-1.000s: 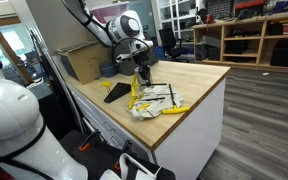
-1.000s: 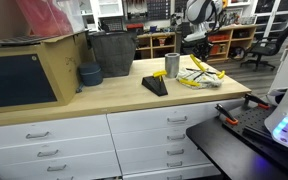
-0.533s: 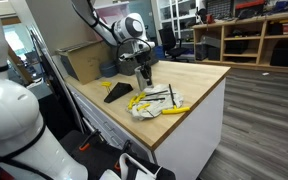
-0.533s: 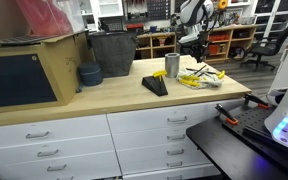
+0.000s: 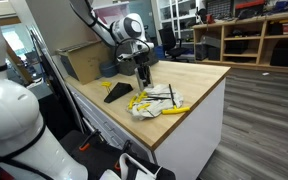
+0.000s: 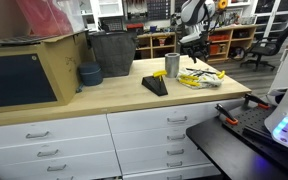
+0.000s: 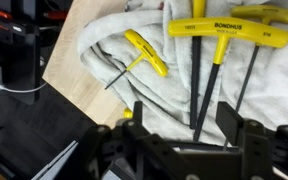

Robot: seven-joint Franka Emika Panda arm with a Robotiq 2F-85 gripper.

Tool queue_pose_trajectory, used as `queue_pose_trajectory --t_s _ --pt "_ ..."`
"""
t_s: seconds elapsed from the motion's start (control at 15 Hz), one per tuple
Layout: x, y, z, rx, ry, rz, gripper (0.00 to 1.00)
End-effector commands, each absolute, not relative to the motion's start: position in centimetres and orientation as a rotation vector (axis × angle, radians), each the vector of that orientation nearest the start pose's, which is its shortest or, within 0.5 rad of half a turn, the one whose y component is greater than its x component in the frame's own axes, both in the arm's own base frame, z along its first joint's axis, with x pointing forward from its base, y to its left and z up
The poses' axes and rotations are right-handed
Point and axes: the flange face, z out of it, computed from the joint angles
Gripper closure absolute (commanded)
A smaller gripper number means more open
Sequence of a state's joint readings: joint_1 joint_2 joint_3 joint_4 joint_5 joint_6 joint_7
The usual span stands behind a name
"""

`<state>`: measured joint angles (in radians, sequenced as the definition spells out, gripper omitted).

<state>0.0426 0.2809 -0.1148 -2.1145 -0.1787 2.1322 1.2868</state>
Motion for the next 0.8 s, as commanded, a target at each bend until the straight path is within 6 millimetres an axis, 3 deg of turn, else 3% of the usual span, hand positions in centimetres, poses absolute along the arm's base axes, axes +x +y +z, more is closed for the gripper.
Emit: queue_pose_trajectory --t_s 0.0,0.2,0.4,0.73 --pt "49.6 -4.8 27.0 -2.737 1.982 0.344 0.00" --pt "46.1 -6.4 25.1 -2.640 2.092 0.465 0.00" --pt "43.0 -9.2 23.1 -2.494 2.227 0.552 0.00" --pt "39.7 -12.1 20.6 -2.306 2.387 0.600 0.00"
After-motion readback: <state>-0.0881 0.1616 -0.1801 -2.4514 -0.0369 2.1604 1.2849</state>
